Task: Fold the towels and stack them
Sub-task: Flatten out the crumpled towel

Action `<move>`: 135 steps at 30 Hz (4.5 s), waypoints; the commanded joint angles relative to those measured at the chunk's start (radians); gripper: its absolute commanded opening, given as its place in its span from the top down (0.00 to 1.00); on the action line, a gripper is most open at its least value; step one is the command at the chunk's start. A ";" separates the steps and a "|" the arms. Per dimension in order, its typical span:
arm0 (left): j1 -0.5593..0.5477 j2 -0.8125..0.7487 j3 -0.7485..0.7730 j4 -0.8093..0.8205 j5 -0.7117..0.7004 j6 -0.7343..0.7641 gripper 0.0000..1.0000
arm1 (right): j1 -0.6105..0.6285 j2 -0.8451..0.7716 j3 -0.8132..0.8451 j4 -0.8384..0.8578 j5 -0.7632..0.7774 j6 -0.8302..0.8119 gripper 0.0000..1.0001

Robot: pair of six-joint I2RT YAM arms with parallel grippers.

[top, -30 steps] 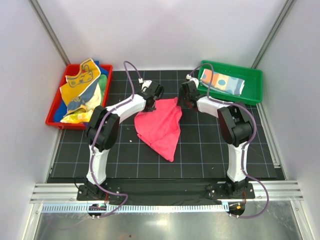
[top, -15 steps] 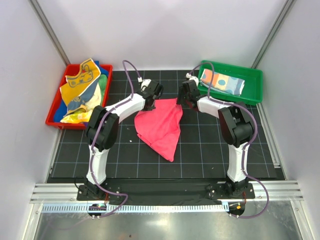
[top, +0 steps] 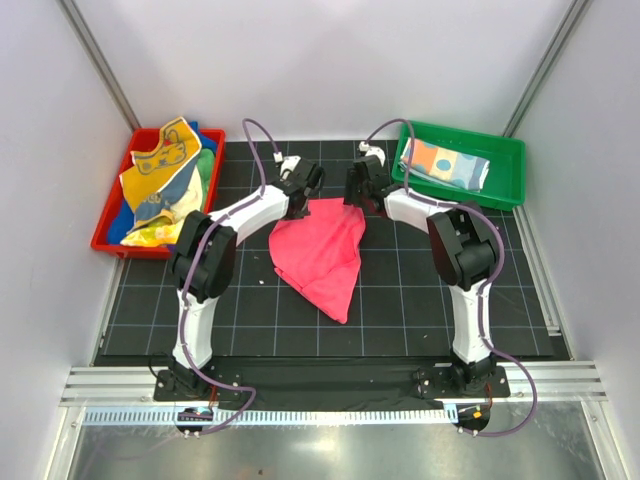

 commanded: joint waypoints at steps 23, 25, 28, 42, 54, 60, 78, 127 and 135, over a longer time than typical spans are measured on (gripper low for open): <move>0.064 -0.035 0.038 0.092 0.017 0.004 1.00 | 0.004 -0.013 0.040 -0.049 0.226 -0.024 0.99; 0.070 -0.046 0.054 0.093 0.003 0.019 1.00 | 0.004 -0.045 0.036 -0.055 0.232 -0.035 0.99; 0.070 -0.096 0.060 0.096 -0.013 0.043 1.00 | 0.003 -0.122 0.028 -0.067 0.245 -0.050 0.99; -0.098 -0.524 -0.121 -0.026 -0.170 0.107 1.00 | 0.084 -0.607 -0.132 -0.204 0.176 -0.083 0.99; -0.471 -0.925 -0.158 -0.249 -0.410 0.043 1.00 | 0.216 -1.062 -0.208 -0.363 0.090 -0.035 0.99; -0.560 -0.997 -0.101 -0.283 -0.385 0.052 1.00 | 0.219 -1.121 -0.156 -0.400 -0.022 0.006 0.99; -0.566 -1.117 0.158 -0.115 -0.111 0.282 1.00 | 0.219 -1.030 0.265 -0.492 -0.150 0.013 0.99; -0.566 -1.170 0.255 -0.063 -0.078 0.338 1.00 | 0.219 -0.981 0.499 -0.549 -0.237 0.022 0.99; -0.563 -1.054 0.218 0.056 -0.312 0.548 1.00 | 0.214 -0.871 0.422 -0.494 -0.105 -0.066 0.99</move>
